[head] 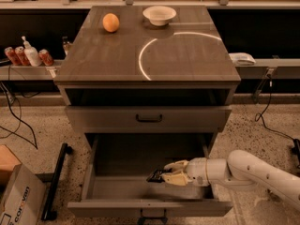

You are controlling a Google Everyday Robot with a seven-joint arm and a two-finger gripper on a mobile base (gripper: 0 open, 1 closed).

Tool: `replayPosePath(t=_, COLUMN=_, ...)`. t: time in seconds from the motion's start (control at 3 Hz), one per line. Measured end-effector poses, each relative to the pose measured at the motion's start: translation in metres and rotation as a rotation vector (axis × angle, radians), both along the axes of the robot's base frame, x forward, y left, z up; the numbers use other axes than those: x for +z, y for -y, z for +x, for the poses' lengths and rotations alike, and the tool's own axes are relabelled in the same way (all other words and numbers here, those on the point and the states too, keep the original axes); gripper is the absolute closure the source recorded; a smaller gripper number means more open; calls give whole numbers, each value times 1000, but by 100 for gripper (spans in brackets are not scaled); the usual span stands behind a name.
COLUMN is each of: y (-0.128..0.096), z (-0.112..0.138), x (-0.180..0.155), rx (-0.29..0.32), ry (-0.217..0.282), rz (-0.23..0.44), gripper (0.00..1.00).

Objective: Place rxbar chocolate into middle drawer

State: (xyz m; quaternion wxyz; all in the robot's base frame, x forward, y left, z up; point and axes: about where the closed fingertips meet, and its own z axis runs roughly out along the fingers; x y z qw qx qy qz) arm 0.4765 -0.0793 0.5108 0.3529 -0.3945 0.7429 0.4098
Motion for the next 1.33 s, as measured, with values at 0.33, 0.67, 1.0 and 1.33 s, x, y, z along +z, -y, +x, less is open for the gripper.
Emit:
replayPosePath(t=0.33, y=6, z=-1, x=-58, rx=-41, ry=-68, rz=21, gripper=100)
replayPosePath(t=0.67, y=11, z=7, x=-105, rx=-83, ry=-121, rz=30, gripper=84)
replayPosePath(t=1.0, y=9, z=5, x=-105, rx=-79, ry=-123, rz=34, gripper=60)
replayPosePath(t=1.33, y=7, z=5, x=-105, rx=-76, ry=-124, rz=36, gripper=37)
